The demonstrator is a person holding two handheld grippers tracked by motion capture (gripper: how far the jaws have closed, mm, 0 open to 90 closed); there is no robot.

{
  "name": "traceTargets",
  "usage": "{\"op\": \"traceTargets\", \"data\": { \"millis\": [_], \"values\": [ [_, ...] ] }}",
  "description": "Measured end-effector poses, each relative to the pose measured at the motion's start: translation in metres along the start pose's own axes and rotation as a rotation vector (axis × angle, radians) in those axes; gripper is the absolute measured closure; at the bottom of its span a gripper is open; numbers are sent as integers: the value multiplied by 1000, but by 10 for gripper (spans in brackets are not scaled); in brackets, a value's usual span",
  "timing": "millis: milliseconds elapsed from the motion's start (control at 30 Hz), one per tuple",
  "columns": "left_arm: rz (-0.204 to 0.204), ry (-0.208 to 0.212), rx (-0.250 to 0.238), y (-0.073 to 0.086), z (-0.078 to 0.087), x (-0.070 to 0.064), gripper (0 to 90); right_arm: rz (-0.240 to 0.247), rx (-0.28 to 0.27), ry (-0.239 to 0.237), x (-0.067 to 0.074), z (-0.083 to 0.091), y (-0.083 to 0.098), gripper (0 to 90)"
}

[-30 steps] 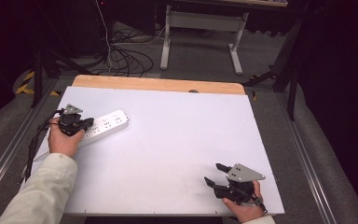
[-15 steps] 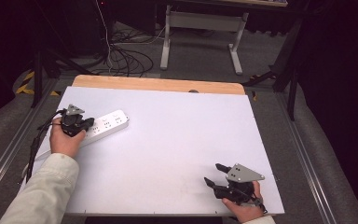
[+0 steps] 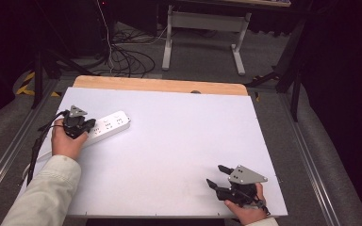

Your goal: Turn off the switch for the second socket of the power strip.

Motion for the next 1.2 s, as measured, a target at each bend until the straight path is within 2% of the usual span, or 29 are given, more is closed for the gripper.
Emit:
{"op": "traceTargets", "data": {
  "millis": [200,400,800,933,1200],
  "values": [
    [0,2,5,0,0,0,897,-2,4,-1,1,0,0,367],
    [-27,-16,17,-1,0,-1,897,-1,4,-2,1,0,0,367],
    [-19,-9,23,-1,0,-1,898,2,4,-2,1,0,0,367],
    [-38,-25,22,-2,0,-2,898,5,3,-3,1,0,0,367],
    [-22,-13,36,-1,0,-2,898,3,7,-2,1,1,1,367]
  ]
}}
Point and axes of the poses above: each handheld gripper's, and its own axes: z roughly backward along the jaws, y roughly out of its underside, x roughly to its left, the point moved 6 cm from there along -z, roughly forward along the jaws, and after that the axes turned 2 degrees about z, right-handed, at the moved point
